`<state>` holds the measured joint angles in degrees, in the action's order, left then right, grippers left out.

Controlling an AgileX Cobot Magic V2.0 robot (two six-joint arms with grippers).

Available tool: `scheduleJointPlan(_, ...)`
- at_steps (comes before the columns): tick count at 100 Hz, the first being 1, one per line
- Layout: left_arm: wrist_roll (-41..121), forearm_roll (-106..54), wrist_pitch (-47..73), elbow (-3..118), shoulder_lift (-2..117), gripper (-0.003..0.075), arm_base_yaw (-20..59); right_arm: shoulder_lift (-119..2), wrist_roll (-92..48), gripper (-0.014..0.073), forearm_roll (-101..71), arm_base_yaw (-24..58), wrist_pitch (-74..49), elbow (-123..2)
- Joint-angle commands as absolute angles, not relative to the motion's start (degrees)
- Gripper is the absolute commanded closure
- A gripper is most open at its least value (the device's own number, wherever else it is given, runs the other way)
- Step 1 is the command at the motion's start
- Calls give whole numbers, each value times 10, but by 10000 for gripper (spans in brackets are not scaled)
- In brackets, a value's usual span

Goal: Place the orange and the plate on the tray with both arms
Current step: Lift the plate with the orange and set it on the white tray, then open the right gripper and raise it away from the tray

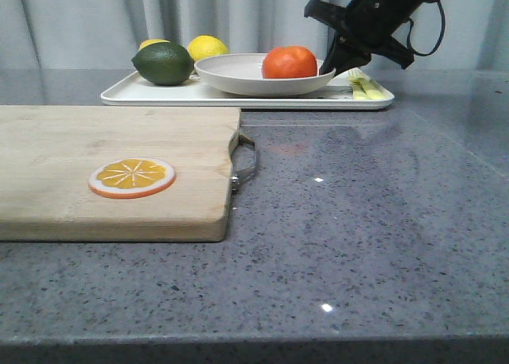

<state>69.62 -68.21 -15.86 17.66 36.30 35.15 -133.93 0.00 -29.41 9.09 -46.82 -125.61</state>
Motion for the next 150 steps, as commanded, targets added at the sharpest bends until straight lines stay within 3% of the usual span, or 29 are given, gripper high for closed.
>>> scheduleJointPlan(1,692,-676,-178,192,363,123,352,-1304,-6,651,-308,91,-442,-1279)
scheduleJointPlan(58,692,-676,-178,192,363,123,352,-1306,-6,637,-307,91,-430,-1279)
scheduleJointPlan(67,692,-676,-178,192,363,123,352,-1306,-6,580,-307,91,-431,-1279)
scheduleJointPlan(91,692,-676,-178,192,363,123,352,-1305,-6,301,-307,91,-434,-1279)
scheduleJointPlan(100,692,-676,-178,192,363,123,352,-1299,-6,237,-307,91,-431,-1279)
scheduleJointPlan(150,692,-676,-178,192,363,123,352,-1179,-40,224,-293,66,-479,-1336)
